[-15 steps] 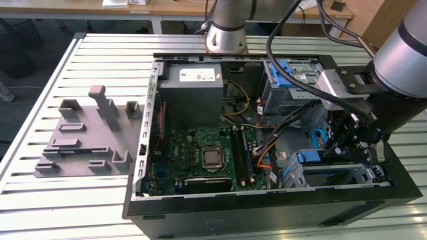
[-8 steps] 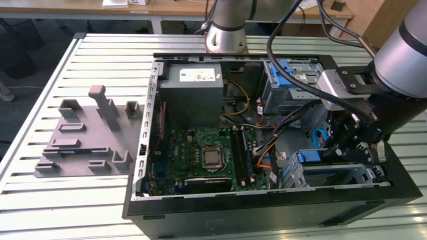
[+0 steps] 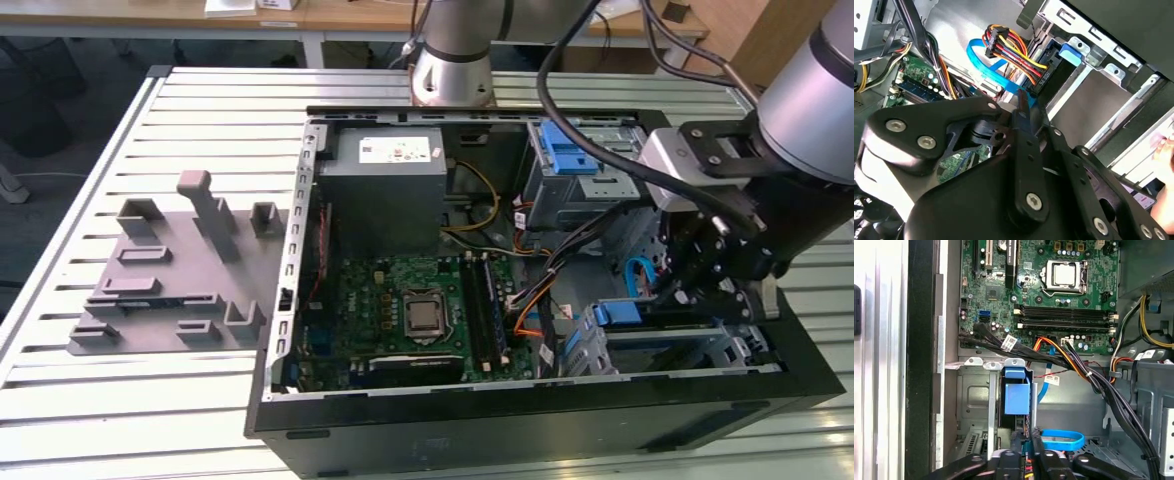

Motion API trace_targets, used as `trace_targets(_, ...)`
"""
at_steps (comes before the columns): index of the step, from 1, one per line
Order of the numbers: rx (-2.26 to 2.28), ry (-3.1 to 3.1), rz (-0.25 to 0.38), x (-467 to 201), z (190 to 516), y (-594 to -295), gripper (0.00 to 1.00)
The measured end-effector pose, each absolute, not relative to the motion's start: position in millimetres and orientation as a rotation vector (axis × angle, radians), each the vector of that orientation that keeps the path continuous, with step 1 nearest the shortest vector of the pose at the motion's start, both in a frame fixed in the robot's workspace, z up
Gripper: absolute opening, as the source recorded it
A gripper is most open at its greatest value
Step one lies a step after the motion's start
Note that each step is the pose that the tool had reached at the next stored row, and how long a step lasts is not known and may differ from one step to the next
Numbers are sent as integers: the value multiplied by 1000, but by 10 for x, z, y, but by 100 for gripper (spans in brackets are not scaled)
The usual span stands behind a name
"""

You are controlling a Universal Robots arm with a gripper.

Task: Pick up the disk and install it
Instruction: 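Insert the second disk wire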

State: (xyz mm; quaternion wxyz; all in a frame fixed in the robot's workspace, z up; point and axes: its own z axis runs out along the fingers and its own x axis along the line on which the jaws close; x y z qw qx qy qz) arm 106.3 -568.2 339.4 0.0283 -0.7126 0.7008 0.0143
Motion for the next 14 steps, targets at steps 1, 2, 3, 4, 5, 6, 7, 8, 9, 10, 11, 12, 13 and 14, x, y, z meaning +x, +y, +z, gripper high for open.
trace_targets(1,-2199,2163,44,1063,3402,-5682,16)
trace_targets(2,-2199,2163,44,1063,3406,-5682,16)
trace_targets(3,-2199,2163,44,1063,3409,-5682,11)
trace_targets(4,-2199,2163,44,1063,3413,-5682,11)
trace_targets(5,-2199,2163,44,1063,3415,-5682,11)
trace_targets(6,-2199,2163,44,1063,3418,-5682,11)
trace_targets(7,-2199,2163,44,1063,3418,-5682,11)
trace_targets(8,-2199,2163,44,1063,3419,-5682,11)
trace_targets(9,-2199,2163,44,1063,3419,-5682,11)
trace_targets(10,-2199,2163,44,1063,3419,-5682,11)
trace_targets(11,-2199,2163,44,1063,3420,-5682,11)
trace_targets(12,-2199,2163,44,1063,3421,-5682,11)
trace_targets(13,-2199,2163,44,1063,3423,-5682,11)
trace_targets(14,-2199,2163,44,1063,3424,-5682,11)
